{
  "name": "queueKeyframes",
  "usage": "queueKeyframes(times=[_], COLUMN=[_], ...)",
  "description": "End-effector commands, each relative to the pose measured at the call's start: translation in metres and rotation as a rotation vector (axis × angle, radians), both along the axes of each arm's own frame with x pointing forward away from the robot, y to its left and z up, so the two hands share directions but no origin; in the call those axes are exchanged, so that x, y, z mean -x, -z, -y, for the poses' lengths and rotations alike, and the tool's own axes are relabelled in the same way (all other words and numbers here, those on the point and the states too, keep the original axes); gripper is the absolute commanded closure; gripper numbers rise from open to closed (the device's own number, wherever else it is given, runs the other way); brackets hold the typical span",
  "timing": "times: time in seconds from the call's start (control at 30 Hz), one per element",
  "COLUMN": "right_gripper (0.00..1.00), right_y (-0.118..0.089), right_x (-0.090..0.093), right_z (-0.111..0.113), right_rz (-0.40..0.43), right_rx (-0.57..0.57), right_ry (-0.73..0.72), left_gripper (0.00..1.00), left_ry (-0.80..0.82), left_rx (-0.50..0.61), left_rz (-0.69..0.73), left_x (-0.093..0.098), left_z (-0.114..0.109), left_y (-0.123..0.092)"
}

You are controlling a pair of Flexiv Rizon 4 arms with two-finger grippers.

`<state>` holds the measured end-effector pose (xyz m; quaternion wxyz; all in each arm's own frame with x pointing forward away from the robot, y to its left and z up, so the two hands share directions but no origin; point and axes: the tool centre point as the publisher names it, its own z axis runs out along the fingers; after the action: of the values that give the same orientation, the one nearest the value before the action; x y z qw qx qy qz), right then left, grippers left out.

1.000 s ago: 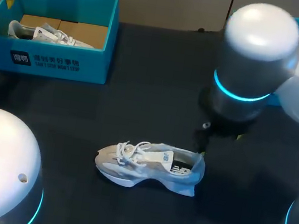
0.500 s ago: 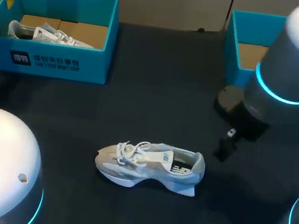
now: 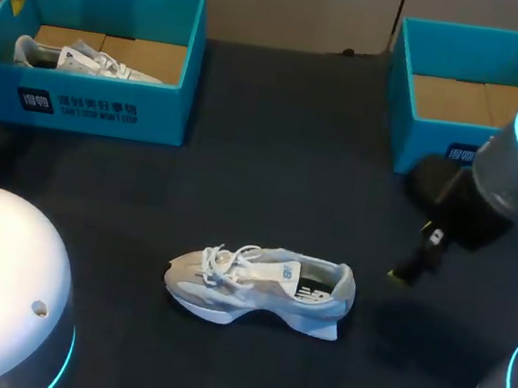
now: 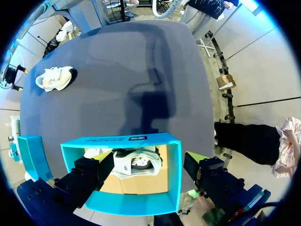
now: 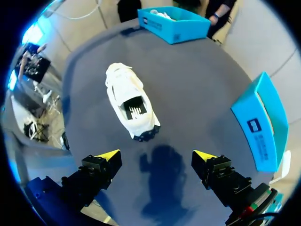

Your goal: Take the shoe out of the shoebox, open the shoe tongue, remove and reinsert the insole, then place the shoe into the shoebox

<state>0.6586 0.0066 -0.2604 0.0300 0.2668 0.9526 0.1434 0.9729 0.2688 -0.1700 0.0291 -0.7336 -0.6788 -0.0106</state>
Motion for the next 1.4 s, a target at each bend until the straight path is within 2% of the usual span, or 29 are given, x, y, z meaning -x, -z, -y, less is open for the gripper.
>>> queueKeyframes(times=[0.03, 0.17, 0.33, 0.6, 0.87, 1.03, 1.4], right_gripper=[0.00, 0.00, 0.00, 0.00, 0.00, 0.00, 0.00], right_y=[0.008, 0.015, 0.023, 0.032, 0.047, 0.054, 0.050], right_x=[-0.004, -0.008, -0.008, -0.006, 0.001, 0.004, 0.003], right_z=[0.019, 0.026, 0.034, 0.038, 0.032, 0.035, 0.038], right_rz=[0.183, 0.192, 0.230, 0.267, 0.248, 0.237, 0.258], right_rx=[-0.527, -0.566, -0.699, -0.749, -0.825, -0.835, -0.808], right_ry=[-0.250, -0.312, -0.387, -0.393, -0.345, -0.320, -0.271], left_gripper=[0.00, 0.00, 0.00, 0.00, 0.00, 0.00, 0.00], left_ry=[0.000, 0.000, 0.000, 0.000, 0.000, 0.000, 0.000], left_rx=[-0.003, -0.003, -0.003, -0.003, -0.003, -0.003, -0.003], left_rz=[0.003, 0.003, 0.003, 0.003, 0.003, 0.003, 0.003], left_x=[0.002, 0.002, 0.002, 0.002, 0.002, 0.002, 0.002], left_z=[0.000, 0.000, 0.000, 0.000, 0.000, 0.000, 0.000], left_y=[-0.001, -0.001, -0.001, -0.001, -0.001, -0.001, -0.001])
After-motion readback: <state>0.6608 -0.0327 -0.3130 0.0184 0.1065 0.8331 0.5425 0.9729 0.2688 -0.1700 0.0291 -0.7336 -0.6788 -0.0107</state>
